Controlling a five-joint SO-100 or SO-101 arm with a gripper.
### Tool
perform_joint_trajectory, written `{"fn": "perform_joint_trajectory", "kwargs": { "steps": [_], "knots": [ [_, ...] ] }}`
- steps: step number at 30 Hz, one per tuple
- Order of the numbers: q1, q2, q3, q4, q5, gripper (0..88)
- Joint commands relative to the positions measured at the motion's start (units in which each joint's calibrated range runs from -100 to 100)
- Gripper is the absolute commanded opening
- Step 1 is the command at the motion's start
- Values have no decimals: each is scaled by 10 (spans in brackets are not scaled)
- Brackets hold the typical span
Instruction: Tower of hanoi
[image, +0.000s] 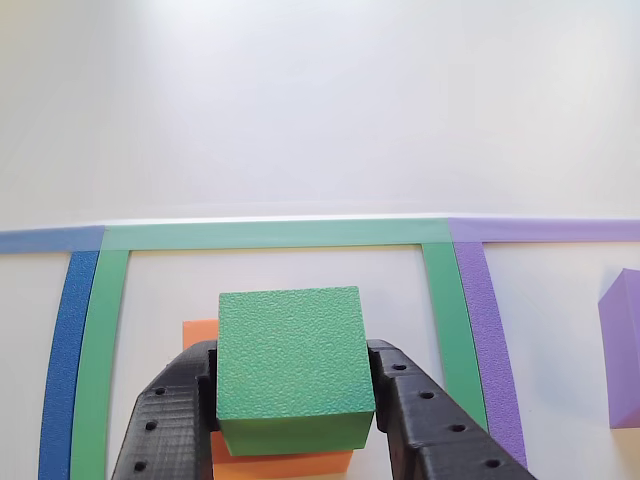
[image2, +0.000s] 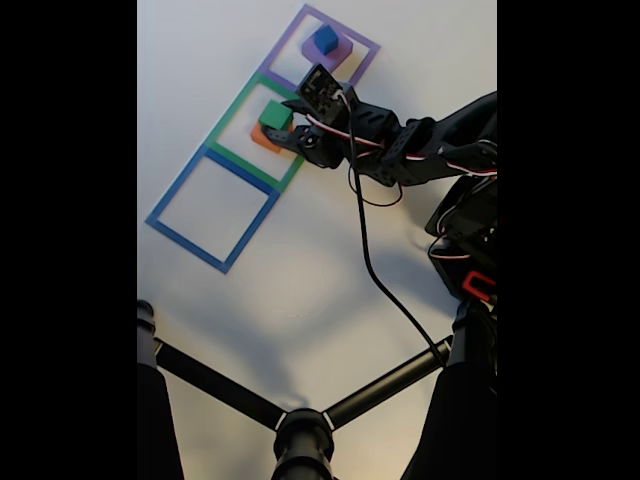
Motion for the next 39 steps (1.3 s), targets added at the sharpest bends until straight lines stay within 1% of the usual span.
{"fn": "perform_joint_trajectory", "kwargs": {
  "steps": [1,4,8,13,14,15,16,21,24,26,29,32,34,35,36,37,39],
  "knots": [
    [-12,-3,-14,-17,0,24],
    [-15,2,-12,-27,0,33],
    [-14,9,-7,-40,0,83],
    [-11,10,-5,-42,0,116],
    [-11,10,-5,-45,0,148],
    [-10,10,-5,-46,0,199],
    [-9,10,-6,-47,0,214],
    [-3,-2,-13,-48,0,222],
    [0,-37,-21,-15,0,232],
    [-1,-74,-35,30,0,248],
    [-5,-145,-66,126,0,265],
    [-9,-211,-142,276,0,297],
    [-1,-236,-197,361,0,286],
    [4,-249,-219,395,0,238],
    [11,-262,-240,431,0,162],
    [18,-272,-265,471,0,131],
    [39,-289,-316,557,0,37]
  ]
}}
